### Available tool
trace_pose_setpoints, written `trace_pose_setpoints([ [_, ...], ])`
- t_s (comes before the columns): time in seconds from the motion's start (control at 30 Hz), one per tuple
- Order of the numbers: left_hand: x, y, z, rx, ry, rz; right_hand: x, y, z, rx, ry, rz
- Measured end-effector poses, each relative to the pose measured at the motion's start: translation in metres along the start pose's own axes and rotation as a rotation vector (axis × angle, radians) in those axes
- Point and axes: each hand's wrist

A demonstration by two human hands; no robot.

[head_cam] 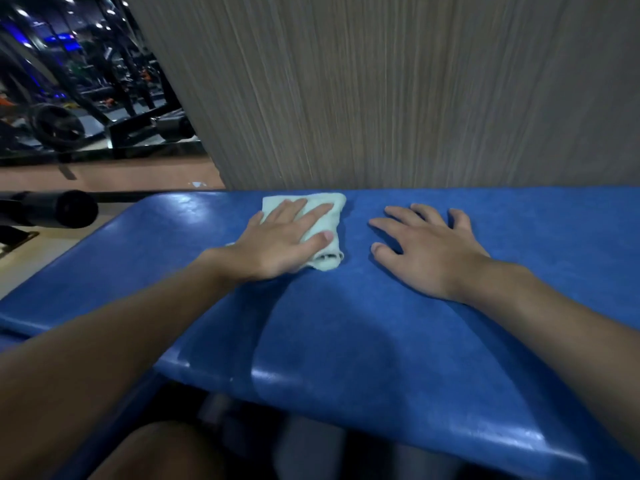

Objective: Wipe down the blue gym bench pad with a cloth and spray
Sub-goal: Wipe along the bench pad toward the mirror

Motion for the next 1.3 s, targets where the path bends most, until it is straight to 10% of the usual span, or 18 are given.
trace_pose_setpoints([
  [0.37,0.160,-0.006,-0.012,-0.027,0.133,-0.024,0.000,-0.003,0.000,-0.012,0.028,-0.020],
  [1.0,-0.071,-0.010,-0.008,0.033,-0.020,0.011,-0.024,0.005,-0.022,0.042,0.018,-0.022],
  [1.3,0.022,-0.007,-0.019,-0.012,0.066,-0.048,-0.021,0.001,-0.024,0.032,0.058,-0.006],
])
Point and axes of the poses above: each hand's wrist, its own x-axis away from the middle knuckle, its own y-axis out of the palm, z = x × y, and after that the axes turned 8 degrees about -y, right-handed
